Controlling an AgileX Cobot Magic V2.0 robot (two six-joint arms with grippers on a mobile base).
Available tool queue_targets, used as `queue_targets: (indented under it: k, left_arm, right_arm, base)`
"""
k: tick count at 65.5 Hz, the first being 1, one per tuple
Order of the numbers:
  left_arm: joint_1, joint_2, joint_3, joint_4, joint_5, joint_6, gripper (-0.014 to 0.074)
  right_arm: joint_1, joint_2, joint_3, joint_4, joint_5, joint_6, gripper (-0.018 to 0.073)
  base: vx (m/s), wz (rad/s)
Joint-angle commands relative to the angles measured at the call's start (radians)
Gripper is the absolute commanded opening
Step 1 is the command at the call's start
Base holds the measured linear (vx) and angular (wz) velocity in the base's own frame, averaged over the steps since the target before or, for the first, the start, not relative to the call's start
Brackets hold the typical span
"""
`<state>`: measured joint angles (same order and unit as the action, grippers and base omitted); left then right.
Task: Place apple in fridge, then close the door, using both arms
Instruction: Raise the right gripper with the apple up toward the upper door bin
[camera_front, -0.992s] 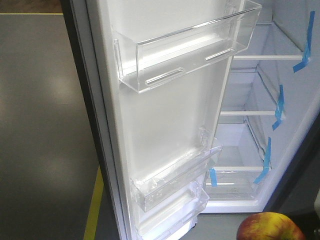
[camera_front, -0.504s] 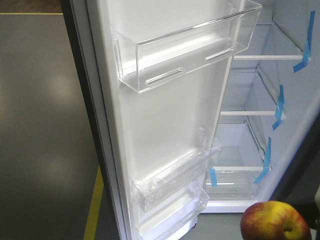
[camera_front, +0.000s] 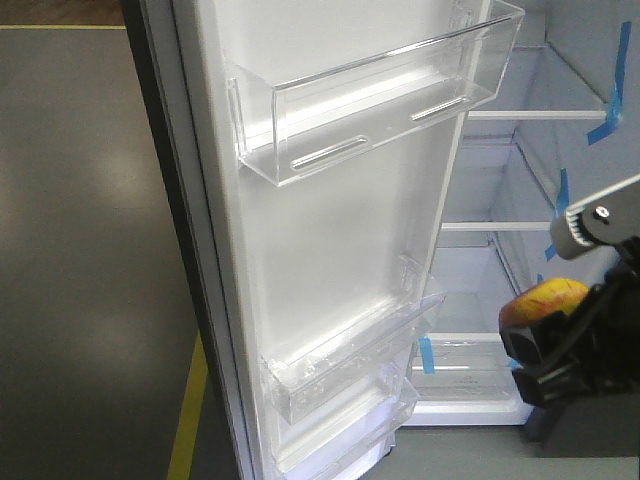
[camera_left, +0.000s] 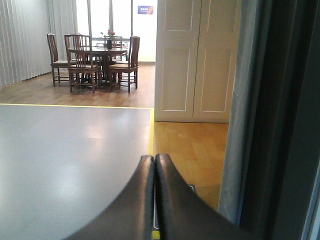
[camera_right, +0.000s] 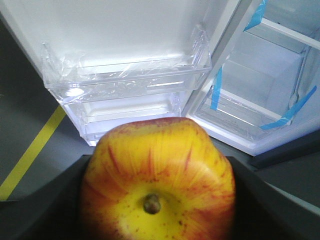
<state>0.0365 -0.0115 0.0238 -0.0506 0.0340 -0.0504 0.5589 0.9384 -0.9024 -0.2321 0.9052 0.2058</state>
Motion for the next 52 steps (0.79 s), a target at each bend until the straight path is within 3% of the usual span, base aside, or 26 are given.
queue_targets:
  k: [1,11,19,26,34,52]
  left_arm:
    - [0.003,-0.016,0.03,-0.001,-0.074,-0.007,-0.0006]
    - [0.003,-0.016,0.03,-0.001,-0.074,-0.007,-0.0006]
    - [0.003,-0.016,0.03,-0.001,-0.074,-0.007,-0.0006]
    - [0.003,-0.016,0.03,-0.001,-0.074,-0.007,-0.0006]
    - [0.003,-0.016,0.03,-0.001,-0.074,-0.007,-0.0006]
    - [0.003,-0.016,0.03,-0.001,-0.074,-0.007,-0.0006]
  right_arm:
    - [-0.046,0.068,-0.097,-0.042,-0.058,-0.008,0.0123]
    - [-0.223,0.161,-0.176,0.065,-0.048,-0.149,0.0167]
    - [-0.381,0.195,-0.214,0.259,-0.059,-0.327,0.0177]
    - [-0.467,0.196,-0.252,0.454,-0.085,-0.485,0.0177]
    - [-0.513,0.196,-0.307,0.608,-0.088,-0.625,0.0177]
    - [-0.513,0.196,-0.42,0.786,-0.128,-0.793,0.018]
  base:
    - [0.0,0.0]
    - [0.0,0.0]
    - [0.0,0.0]
    - [0.0,0.0]
    - [0.0,0.0]
    - [0.0,0.0]
